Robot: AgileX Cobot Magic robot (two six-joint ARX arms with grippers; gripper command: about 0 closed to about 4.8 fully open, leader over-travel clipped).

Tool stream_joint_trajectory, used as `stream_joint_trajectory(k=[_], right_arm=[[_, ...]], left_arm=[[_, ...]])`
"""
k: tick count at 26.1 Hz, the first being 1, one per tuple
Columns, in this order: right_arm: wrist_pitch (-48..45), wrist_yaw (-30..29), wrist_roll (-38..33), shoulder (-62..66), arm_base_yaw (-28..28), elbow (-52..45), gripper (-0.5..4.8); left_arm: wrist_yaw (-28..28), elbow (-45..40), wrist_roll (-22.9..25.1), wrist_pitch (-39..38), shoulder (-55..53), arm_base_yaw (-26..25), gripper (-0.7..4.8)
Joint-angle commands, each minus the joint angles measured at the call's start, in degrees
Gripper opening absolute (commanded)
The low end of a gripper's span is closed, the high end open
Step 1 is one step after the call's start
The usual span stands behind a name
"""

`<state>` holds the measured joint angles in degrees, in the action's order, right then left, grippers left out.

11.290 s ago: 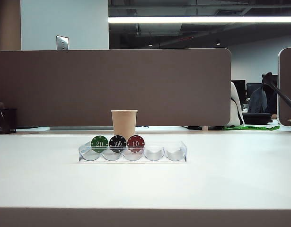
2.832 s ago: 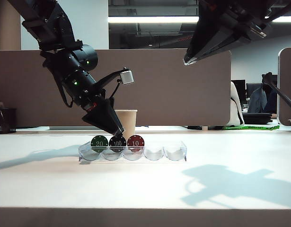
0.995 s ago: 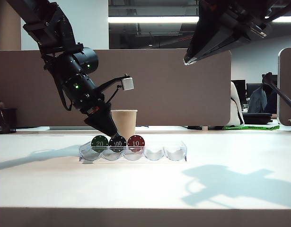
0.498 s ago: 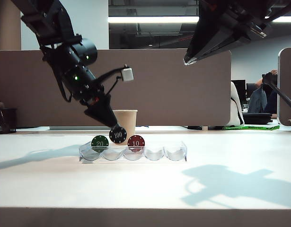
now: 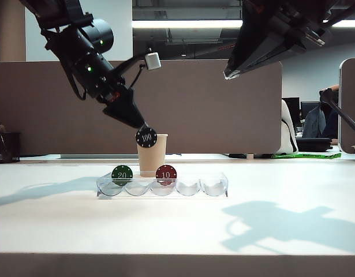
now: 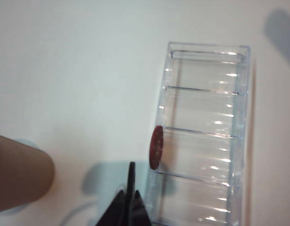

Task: Pick up the chip with the greater value and put it into the paper cup.

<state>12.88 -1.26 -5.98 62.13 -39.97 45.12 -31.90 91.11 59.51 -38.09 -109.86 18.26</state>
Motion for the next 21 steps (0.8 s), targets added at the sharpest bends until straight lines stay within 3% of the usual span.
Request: stream_joint_trajectory(k=[1,7,13,21], right_arm=[[-0.74,0.09,-0.04,-0.22,0.02,0.31,-0.05],[-0.74,0.09,-0.04,-0.22,0.02,0.33,-0.05],[-0.77,0.07,-0.04,-0.22,0.02,0.33,-0.05],[-0.85,0.07,-0.04,-0.22,0.00,0.31,-0.05]], left_arm=[[-0.92,0.28,-0.20,3.58,2.34,0.04,-0.06],[-0.90,0.31,-1.42,9.29,5.05,0.04,-0.06],[-0.42,0.28,-10.99,23.15,4.87,-0.39,-0.06],[1.22,0.28,-20.87,29.16,1.84,-2.73,-0.06]])
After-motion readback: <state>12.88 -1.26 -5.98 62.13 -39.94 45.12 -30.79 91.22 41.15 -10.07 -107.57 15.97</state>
